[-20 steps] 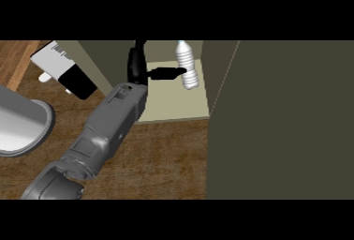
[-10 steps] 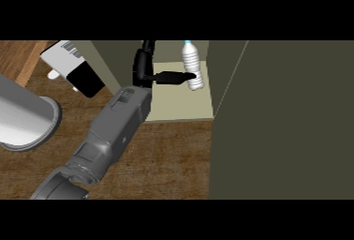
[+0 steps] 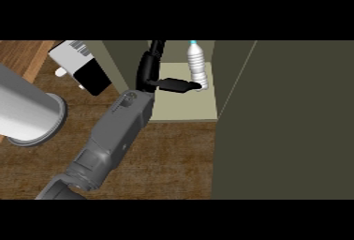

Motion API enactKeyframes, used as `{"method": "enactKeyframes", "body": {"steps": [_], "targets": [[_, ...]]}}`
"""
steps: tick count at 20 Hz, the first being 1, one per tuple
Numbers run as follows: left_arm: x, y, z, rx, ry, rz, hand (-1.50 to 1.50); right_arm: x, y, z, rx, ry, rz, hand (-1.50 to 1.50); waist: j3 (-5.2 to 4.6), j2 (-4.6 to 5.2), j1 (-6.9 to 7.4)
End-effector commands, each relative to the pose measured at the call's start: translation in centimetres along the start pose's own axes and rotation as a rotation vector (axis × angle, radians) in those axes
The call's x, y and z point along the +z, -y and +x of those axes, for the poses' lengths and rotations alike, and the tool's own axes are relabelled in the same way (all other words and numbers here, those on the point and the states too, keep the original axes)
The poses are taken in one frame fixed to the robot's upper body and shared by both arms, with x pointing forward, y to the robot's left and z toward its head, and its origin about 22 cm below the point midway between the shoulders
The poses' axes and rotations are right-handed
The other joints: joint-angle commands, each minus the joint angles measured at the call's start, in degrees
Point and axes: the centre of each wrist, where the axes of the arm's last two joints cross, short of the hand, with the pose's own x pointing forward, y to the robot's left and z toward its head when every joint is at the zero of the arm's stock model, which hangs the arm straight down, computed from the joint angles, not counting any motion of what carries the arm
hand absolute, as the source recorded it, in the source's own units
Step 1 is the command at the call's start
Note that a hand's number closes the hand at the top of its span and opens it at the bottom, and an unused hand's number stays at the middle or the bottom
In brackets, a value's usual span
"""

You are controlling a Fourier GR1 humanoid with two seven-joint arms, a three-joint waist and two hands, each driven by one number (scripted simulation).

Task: Pick up the bottled water, place it into the cabinet and close the cabinet

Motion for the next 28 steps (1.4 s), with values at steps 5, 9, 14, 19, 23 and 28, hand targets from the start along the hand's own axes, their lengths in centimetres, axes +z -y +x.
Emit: {"method": "enactKeyframes", "body": {"steps": [5,9,14,19,23,28], "targets": [[4.2,-1.9,-1.3,0.156,-0.040,0.074,-1.50,1.5,0.8,1.1,0.014,-0.008,-0.005,-1.50,-0.31,-1.59,3.03],[4.7,-1.6,0.5,0.228,-0.053,0.050,-1.50,1.2,-0.8,0.5,-0.016,-0.020,-0.027,-1.50,-0.32,-1.87,4.05],[8.4,-0.9,2.1,0.266,-0.035,0.044,-1.50,0.3,-0.8,1.2,0.005,-0.016,-0.026,-1.50,-0.32,-1.65,4.34],[13.4,-0.9,5.8,0.341,-0.024,0.013,-1.50,0.0,-1.2,0.6,0.014,-0.023,0.004,-1.50,-0.30,-1.48,4.07],[18.2,-2.1,9.0,0.365,-0.045,-0.002,-1.50,0.8,-1.4,2.2,0.069,-0.025,0.065,-1.50,-0.32,-1.40,3.43],[21.7,-3.3,12.5,0.357,-0.045,0.010,-1.50,0.5,-1.5,2.1,0.129,-0.131,0.246,1.50,-0.33,-0.86,2.62]]}}
